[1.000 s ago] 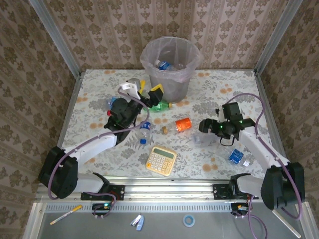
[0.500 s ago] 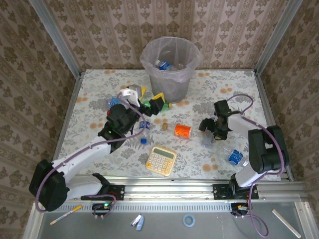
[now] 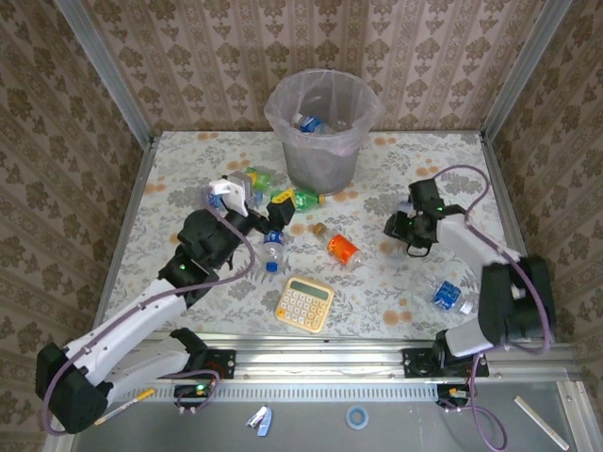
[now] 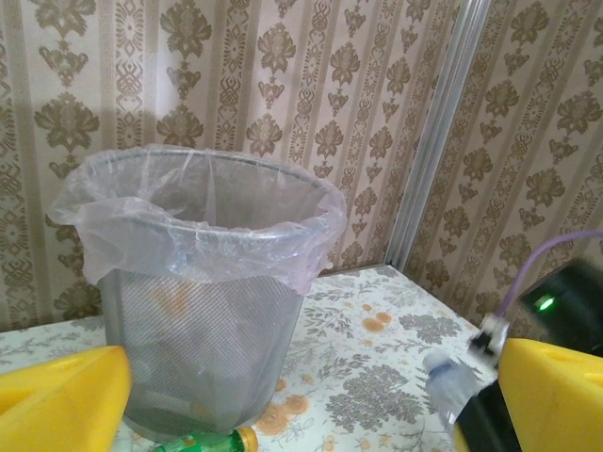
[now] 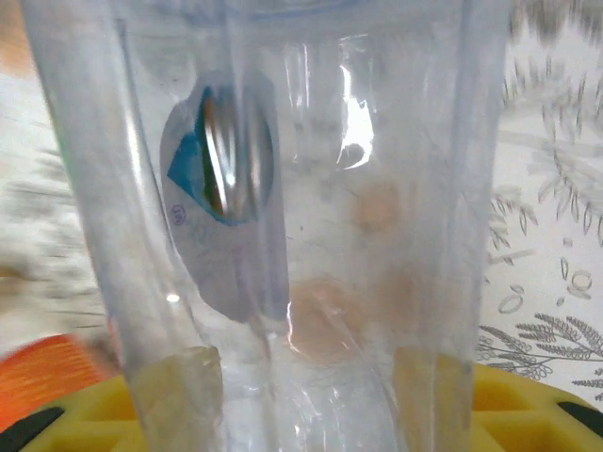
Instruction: Throw the plastic bottles in the bin
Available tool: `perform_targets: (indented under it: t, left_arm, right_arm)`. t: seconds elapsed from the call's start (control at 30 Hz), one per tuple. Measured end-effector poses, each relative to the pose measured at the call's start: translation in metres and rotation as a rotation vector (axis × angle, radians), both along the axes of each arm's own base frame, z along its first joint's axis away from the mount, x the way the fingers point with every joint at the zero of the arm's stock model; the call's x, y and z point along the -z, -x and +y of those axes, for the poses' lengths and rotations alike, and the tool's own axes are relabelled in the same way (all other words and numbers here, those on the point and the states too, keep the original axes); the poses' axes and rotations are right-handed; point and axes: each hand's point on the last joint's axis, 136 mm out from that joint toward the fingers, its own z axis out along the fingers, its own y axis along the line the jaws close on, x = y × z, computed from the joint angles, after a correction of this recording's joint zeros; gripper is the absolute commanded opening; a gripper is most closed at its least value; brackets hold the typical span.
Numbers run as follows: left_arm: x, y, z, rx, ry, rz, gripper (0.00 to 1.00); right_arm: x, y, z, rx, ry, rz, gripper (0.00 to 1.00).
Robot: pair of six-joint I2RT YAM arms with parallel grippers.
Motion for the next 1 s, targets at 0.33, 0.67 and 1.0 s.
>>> perform_targets:
  t: [0.33, 0.67, 1.0]
  left_arm:
    - [-0.013, 0.03, 0.037, -0.05, -0.033, -0.077, 1.0]
    - [-0.012, 0.043, 0.059, -0.093, -0.053, -0.073, 1.0]
    - [0.023, 0.039, 0.029, -0.025, -0.108, 0.045, 1.0]
  right_arm:
    - [-0.283, 0.016, 0.023, -0.068, -0.166, -0.966, 0.4]
    - [-0.404, -0.018, 0.042, -0.028, -0.252, -1.372, 0.39]
    - [-0.335, -0.222, 0.138, -0.217, -0.241, -0.969, 0.9]
